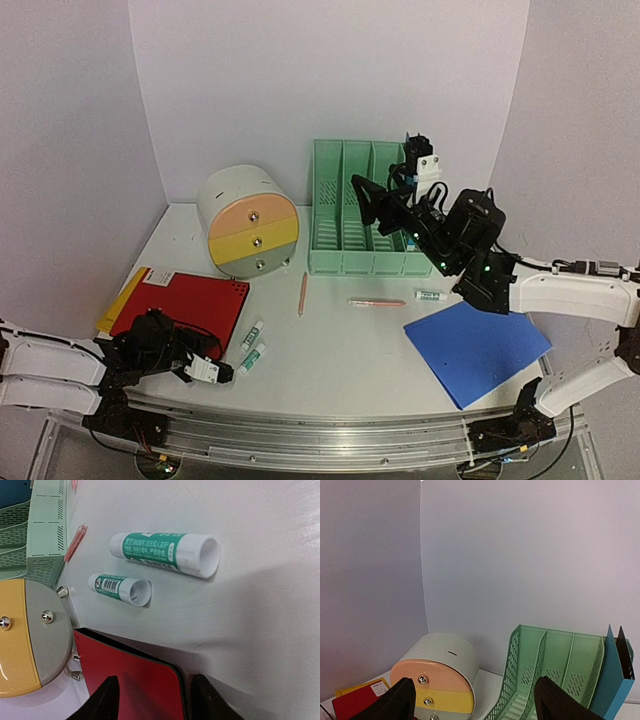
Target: Organize the desk
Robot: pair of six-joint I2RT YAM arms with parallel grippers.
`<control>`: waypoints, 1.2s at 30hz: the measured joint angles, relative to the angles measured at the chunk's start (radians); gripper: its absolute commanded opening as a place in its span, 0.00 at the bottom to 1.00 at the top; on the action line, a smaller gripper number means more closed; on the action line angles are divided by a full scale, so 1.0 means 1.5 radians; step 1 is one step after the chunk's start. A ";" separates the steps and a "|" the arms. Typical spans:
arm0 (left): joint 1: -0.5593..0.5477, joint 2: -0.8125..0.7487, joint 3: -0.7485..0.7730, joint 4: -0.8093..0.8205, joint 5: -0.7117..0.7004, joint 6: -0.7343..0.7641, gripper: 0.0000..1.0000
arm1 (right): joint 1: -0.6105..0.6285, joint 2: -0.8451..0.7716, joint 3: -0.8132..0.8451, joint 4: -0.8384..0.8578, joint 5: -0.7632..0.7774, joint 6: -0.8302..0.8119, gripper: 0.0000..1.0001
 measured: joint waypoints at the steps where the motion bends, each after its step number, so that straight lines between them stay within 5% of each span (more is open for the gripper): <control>1: -0.001 0.012 0.000 0.009 -0.001 -0.002 0.27 | 0.000 -0.002 -0.001 0.003 -0.002 0.000 0.83; 6: -0.001 0.042 0.007 0.017 -0.015 -0.022 0.00 | 0.000 -0.010 -0.007 0.009 -0.014 0.000 0.83; 12: 0.000 -0.044 0.079 -0.019 -0.022 -0.041 0.00 | 0.000 -0.017 -0.009 0.016 -0.022 0.001 0.83; 17: 0.000 -0.138 0.134 -0.199 0.013 -0.083 0.00 | 0.000 -0.024 -0.014 0.020 -0.029 0.004 0.84; 23: 0.000 -0.174 0.327 -0.431 0.088 -0.179 0.00 | 0.000 -0.018 -0.014 -0.004 -0.081 0.016 0.92; 29: 0.000 -0.105 0.539 -0.534 0.163 -0.317 0.00 | -0.006 0.039 0.013 -0.088 -0.257 0.031 0.94; 36: 0.000 -0.049 0.642 -0.584 0.221 -0.449 0.00 | -0.106 0.063 -0.013 -0.104 -0.490 0.115 0.96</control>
